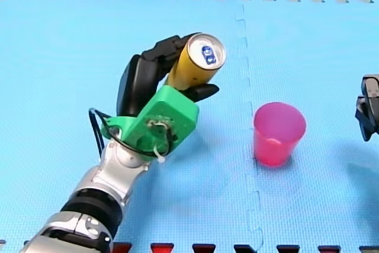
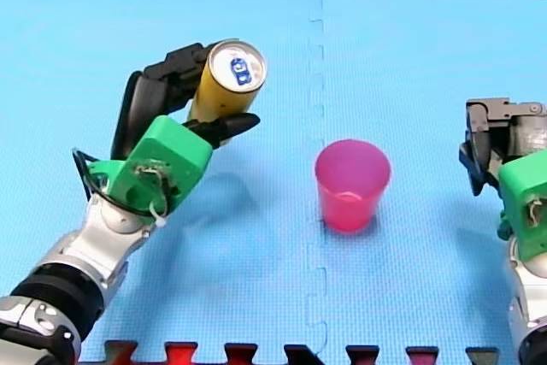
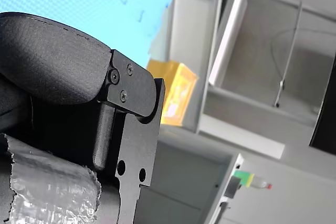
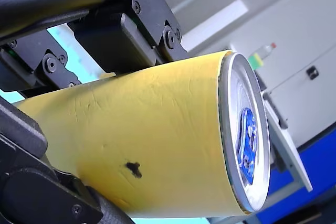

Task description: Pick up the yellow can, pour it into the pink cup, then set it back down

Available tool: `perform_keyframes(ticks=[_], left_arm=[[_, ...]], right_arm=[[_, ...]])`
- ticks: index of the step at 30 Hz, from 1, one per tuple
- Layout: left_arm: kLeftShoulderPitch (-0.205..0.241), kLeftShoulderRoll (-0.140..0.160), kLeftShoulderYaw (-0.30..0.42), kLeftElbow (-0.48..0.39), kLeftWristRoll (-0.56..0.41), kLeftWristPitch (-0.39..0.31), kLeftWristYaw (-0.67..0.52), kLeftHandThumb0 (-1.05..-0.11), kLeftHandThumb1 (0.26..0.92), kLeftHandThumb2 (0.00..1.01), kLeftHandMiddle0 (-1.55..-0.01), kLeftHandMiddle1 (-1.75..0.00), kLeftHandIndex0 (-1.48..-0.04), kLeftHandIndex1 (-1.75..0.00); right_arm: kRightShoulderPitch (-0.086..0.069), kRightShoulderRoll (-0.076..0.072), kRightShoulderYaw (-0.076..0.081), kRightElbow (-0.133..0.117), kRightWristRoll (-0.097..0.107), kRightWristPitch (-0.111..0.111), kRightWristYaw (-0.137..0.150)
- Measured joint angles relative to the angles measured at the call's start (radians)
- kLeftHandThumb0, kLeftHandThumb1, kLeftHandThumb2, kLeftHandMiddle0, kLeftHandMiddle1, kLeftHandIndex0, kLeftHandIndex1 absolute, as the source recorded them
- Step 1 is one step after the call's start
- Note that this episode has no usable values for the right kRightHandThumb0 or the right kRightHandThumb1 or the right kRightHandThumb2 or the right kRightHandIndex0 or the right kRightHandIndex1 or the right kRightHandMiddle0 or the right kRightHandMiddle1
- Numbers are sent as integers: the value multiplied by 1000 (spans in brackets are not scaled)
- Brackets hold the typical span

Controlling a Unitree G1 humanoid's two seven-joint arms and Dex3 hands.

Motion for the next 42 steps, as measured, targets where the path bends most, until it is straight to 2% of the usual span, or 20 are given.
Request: perform_keyframes(ticks=[10,21,31,33,42], left_arm=[[-37,-8,-83,-18,85,5,137,-387,740,0,-1309,0,-1225,-2],[-80,-31,-140,-13,120,24,174,-399,742,1,-1291,-1,-1229,-1],[-110,-25,-218,6,207,19,251,-406,746,1,-1322,-9,-1212,0],[-116,-24,-235,19,228,33,268,-399,744,0,-1322,-8,-1211,0],[-177,4,-398,65,421,201,396,-361,767,8,-1311,-8,-1191,-3]], right_arm=[[-7,4,11,22,-18,0,-26],[-15,5,20,42,-34,-11,-48],[-26,5,26,65,-40,-24,-59],[-27,5,26,65,-39,-26,-58],[-27,7,24,63,-30,-40,-39]])
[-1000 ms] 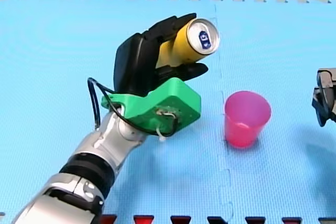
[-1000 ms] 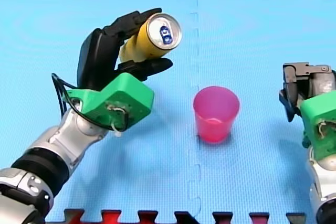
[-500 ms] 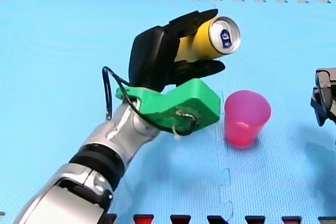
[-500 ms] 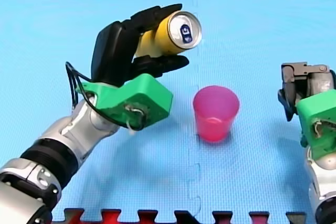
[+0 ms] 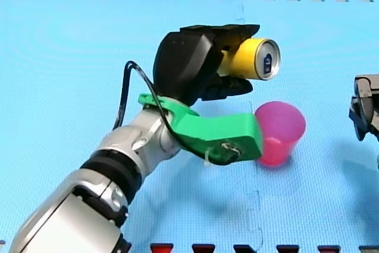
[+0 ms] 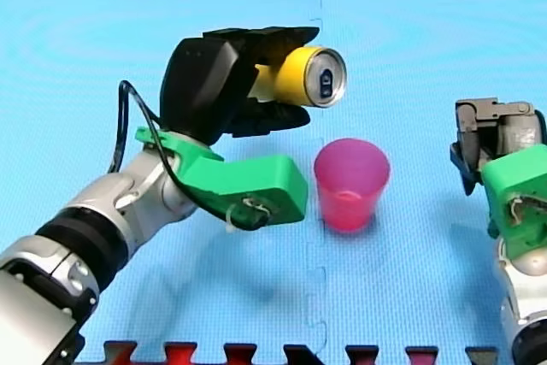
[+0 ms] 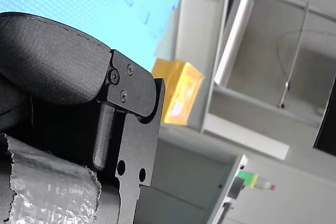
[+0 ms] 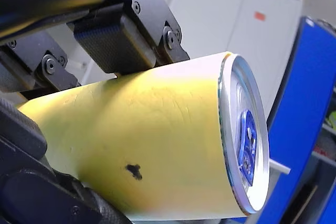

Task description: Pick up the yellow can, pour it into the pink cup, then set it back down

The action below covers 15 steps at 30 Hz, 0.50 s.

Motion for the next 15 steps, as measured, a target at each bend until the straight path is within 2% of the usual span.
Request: perform_keyframes(ticks=[3,4,6,7,9,15], left_arm=[[-12,12,-51,13,50,28,66,-364,786,12,-1448,-83,-1237,-22],[-14,14,-64,18,64,34,87,-365,792,7,-1455,-159,-1252,-18],[-20,17,-92,29,90,43,133,-345,806,2,-1153,-870,-1291,-8],[-24,18,-104,34,99,49,150,-335,810,2,-1086,-1018,-1306,-11],[-28,19,-118,40,107,59,164,-316,818,2,-1012,-1195,-1329,-18],[-34,24,-149,50,122,87,186,-312,829,4,-974,-1279,-1327,-17]], right_arm=[[0,2,0,-1,1,-4,3],[0,2,0,-2,1,-5,3],[1,3,0,-3,1,-7,4],[1,3,0,-4,1,-9,4],[2,3,0,-5,2,-11,5],[3,3,0,-11,1,-11,5]])
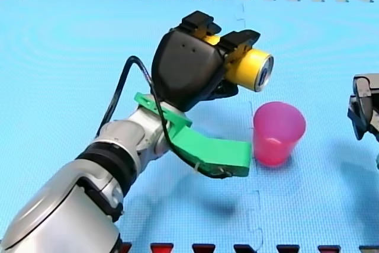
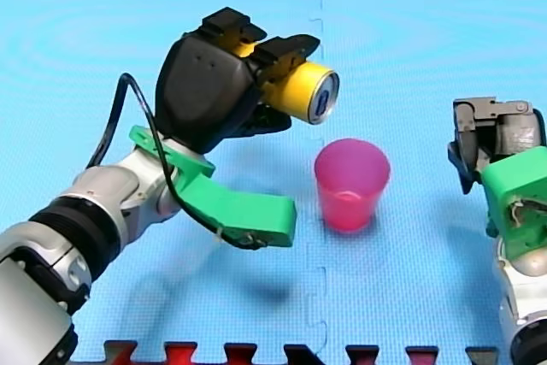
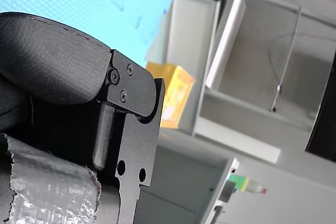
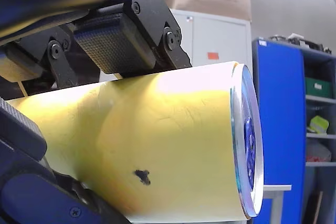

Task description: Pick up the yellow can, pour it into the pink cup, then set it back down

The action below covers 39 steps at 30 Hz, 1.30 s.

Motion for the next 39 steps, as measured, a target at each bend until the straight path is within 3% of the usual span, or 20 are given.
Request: perform_keyframes(ticks=[27,33,35,38,39], left_arm=[[5,-6,-45,19,-5,-16,100,-295,862,4,-983,-1273,-1314,-15],[18,-5,-10,18,-51,-33,109,-362,865,2,-992,-1279,-1266,-2],[27,-3,17,18,-84,-50,109,-410,868,1,-1048,-1057,-1222,-2],[40,0,63,20,-137,-86,95,-443,851,1,-1219,-426,-1194,0],[44,1,75,20,-152,-100,89,-449,836,2,-1254,-303,-1183,0]], right_arm=[[6,0,4,-14,-6,4,-11],[7,1,3,-20,-2,12,-4],[7,1,2,-23,2,17,3],[10,1,2,-31,3,21,3],[11,1,3,-35,2,23,2]])
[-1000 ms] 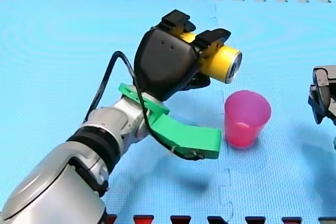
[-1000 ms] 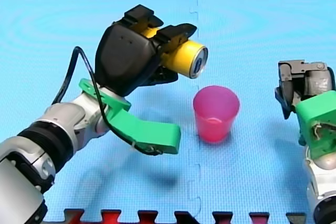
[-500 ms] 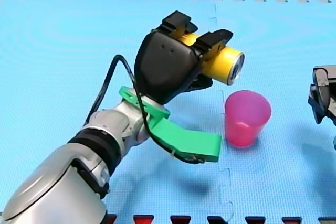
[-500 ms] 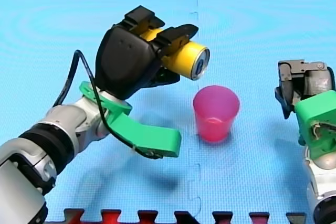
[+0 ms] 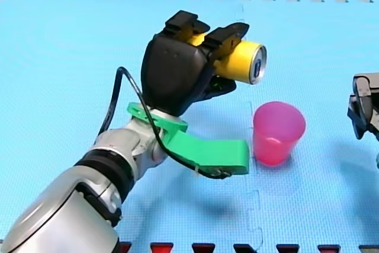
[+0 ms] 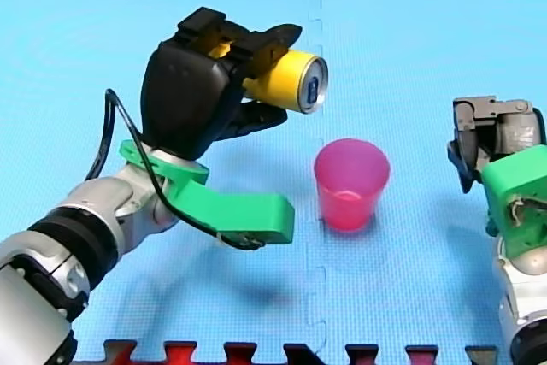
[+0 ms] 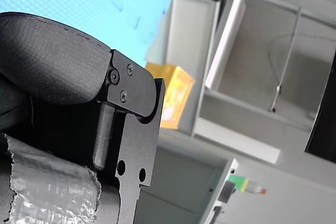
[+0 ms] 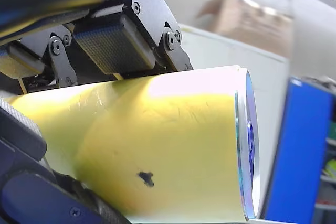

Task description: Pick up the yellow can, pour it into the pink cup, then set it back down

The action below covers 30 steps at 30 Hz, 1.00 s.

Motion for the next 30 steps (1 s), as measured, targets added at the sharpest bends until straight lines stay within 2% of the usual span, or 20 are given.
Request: perform_keyframes(ticks=[4,10,13,17,22,30], left_arm=[[11,8,27,-2,-26,-41,-10,-455,813,0,-1286,-190,-1180,-3],[16,10,42,-3,-33,-56,-12,-451,801,0,-1303,-145,-1186,-4],[25,2,82,-3,-87,-93,-45,-440,783,0,-1259,-93,-1196,-6],[51,-25,163,-3,-195,-141,-144,-409,747,0,-1257,-55,-1215,-10],[92,-49,262,-6,-327,-201,-280,-388,739,0,-1276,-40,-1234,-11],[132,-81,367,-6,-507,-219,-567,-380,748,3,-1308,-27,-1233,-3]], right_arm=[[7,0,1,-16,-2,11,-2],[15,0,2,-34,-2,29,-1],[17,1,2,-39,0,34,1],[17,3,1,-40,2,40,4],[18,4,-3,-40,12,48,13],[18,9,-3,-39,11,48,18]])
